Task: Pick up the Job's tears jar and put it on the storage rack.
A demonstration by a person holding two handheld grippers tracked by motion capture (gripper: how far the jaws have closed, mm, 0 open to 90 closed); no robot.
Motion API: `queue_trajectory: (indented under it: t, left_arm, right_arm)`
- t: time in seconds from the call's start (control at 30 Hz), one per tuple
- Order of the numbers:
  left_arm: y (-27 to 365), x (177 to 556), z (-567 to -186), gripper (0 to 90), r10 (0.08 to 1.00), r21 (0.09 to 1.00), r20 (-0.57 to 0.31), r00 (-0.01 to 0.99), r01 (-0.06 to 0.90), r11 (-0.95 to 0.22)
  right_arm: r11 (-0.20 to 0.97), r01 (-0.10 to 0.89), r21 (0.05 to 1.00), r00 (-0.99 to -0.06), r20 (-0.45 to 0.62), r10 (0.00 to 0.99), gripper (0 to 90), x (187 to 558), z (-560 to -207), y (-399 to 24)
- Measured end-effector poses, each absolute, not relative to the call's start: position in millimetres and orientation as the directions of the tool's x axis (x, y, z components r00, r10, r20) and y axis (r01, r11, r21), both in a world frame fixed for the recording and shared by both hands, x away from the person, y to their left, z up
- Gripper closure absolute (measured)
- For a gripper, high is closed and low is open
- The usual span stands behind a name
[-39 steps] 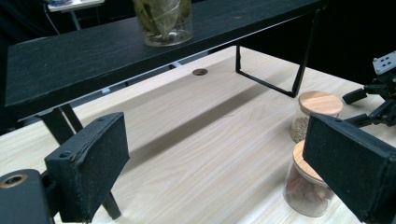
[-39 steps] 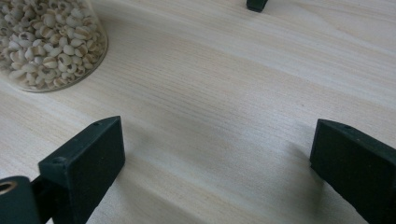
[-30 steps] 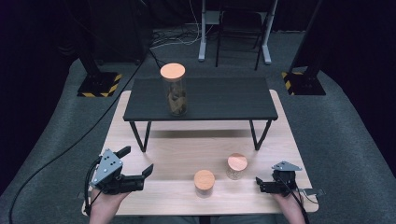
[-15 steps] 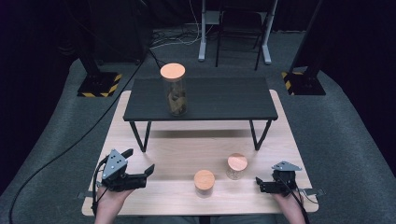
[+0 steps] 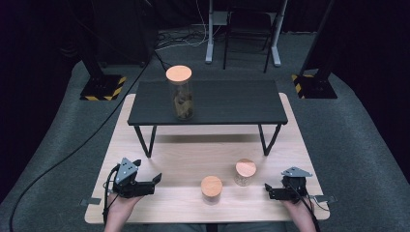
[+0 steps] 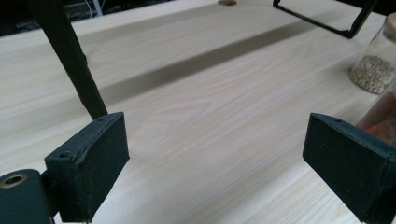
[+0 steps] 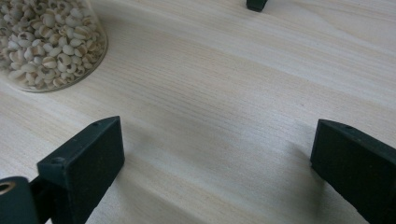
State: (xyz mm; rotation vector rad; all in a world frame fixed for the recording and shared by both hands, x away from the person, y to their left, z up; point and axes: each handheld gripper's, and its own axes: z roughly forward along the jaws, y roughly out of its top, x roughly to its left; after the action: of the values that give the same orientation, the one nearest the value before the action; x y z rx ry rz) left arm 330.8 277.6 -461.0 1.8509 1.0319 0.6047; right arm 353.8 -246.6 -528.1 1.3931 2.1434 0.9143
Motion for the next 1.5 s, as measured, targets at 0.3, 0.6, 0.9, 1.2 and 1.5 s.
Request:
queue_trajectory:
  t: [0.3,0.6,0.9,1.2,1.5]
  left_arm:
    - [283,336,-476,6.4,0.855,0.863,-0.020,0.518,0.441,-0.247]
    - [283,344,-499,6.5,0.859,0.820,-0.025,0.511,0.502,-0.275]
    - [280,350,-513,6.5,0.859,0.781,-0.004,0.511,0.539,-0.317]
    - [279,354,-523,6.4,0.856,0.747,-0.008,0.516,0.573,-0.339]
    - [279,357,-528,6.2,0.857,0.717,0.002,0.516,0.597,-0.361]
  right_arm:
    - [0.280,0.636,0.719,-0.406,0.003,0.914,1.6,354,-528,-247]
    - [0.280,0.636,0.719,-0.406,0.003,0.914,1.6,354,-528,-247]
    - [0.281,0.636,0.719,-0.407,0.002,0.914,1.5,354,-528,-247]
    - [0.281,0.636,0.719,-0.406,0.002,0.914,1.6,354,-528,-247]
    - [0.279,0.637,0.719,-0.404,0.003,0.915,1.6,354,-528,-246]
